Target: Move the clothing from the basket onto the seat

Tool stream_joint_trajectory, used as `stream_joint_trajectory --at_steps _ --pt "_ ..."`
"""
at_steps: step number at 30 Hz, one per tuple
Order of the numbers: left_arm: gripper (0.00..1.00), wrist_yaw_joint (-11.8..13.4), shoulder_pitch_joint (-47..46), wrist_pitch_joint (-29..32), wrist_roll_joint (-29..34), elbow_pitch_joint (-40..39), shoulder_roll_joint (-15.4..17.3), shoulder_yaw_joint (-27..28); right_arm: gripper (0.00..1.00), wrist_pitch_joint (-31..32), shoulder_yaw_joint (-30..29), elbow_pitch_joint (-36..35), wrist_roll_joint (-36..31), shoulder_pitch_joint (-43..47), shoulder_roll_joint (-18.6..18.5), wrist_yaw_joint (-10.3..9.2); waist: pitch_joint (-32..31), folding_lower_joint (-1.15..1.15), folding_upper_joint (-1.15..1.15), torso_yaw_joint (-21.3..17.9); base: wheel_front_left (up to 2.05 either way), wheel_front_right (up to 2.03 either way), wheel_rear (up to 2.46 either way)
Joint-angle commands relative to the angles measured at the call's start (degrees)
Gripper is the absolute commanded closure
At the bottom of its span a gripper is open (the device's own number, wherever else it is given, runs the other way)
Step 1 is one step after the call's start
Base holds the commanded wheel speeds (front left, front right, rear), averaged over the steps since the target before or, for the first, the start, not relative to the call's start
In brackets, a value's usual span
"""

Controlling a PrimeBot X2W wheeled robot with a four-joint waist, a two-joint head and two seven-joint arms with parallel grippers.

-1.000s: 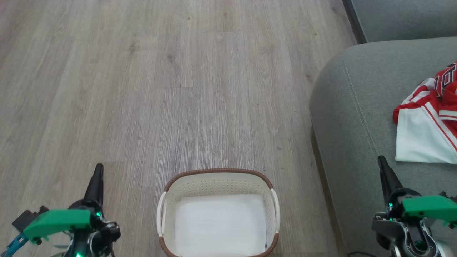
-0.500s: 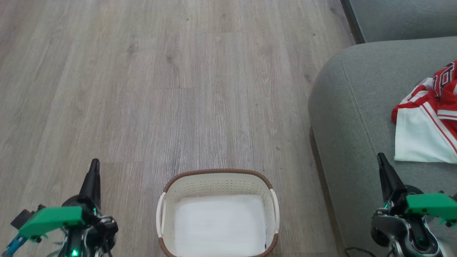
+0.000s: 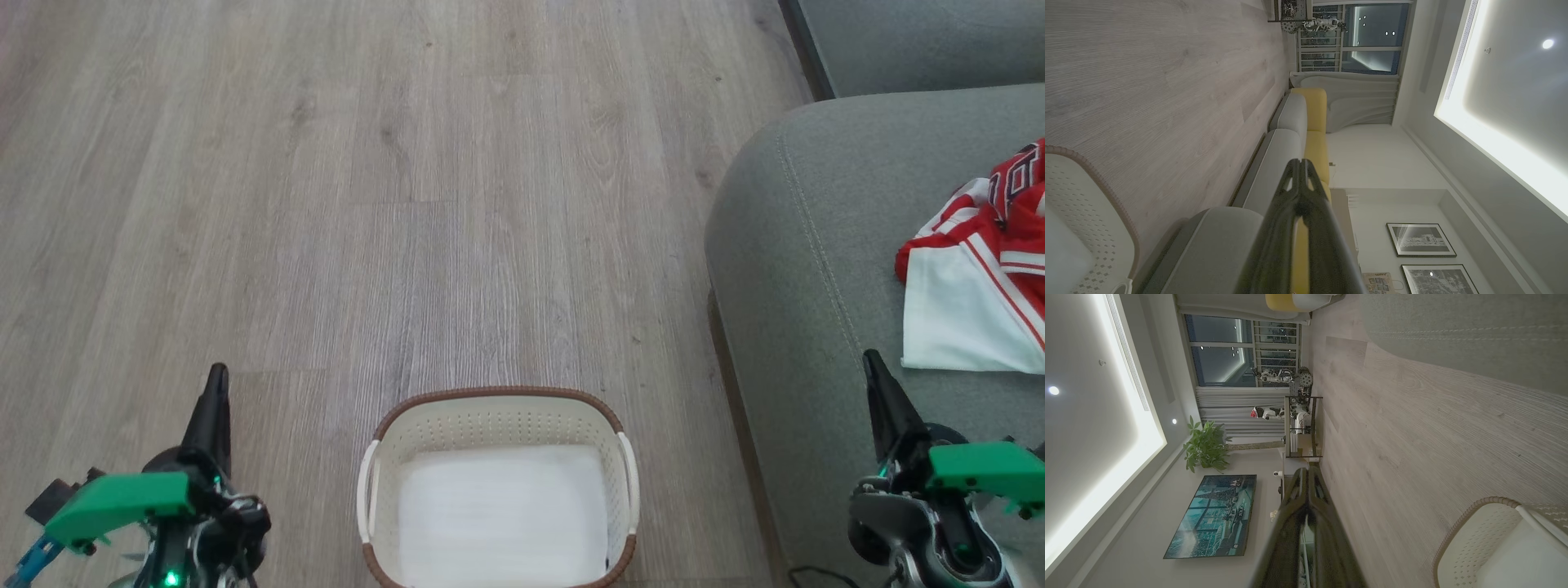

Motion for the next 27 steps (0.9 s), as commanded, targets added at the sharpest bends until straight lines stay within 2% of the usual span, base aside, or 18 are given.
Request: stream_joint_trajectory --at_steps 1,27 --pt "1.0 -0.4 -2.8 0.5 -0.1 -1.5 0.4 2.1 1.0 0.4 1.0 -1.8 0.2 -2.8 0.2 -0.01 0.0 0.0 0.0 0.0 0.0 0.0 0.0" --pt "1.0 -0.4 -2.8 0.4 -0.1 -1.5 0.4 2.1 1.0 0.6 0.8 -1.8 0.0 -2.9 0.3 -0.01 0.0 0.0 0.0 0.0 0.0 0.0 0.0"
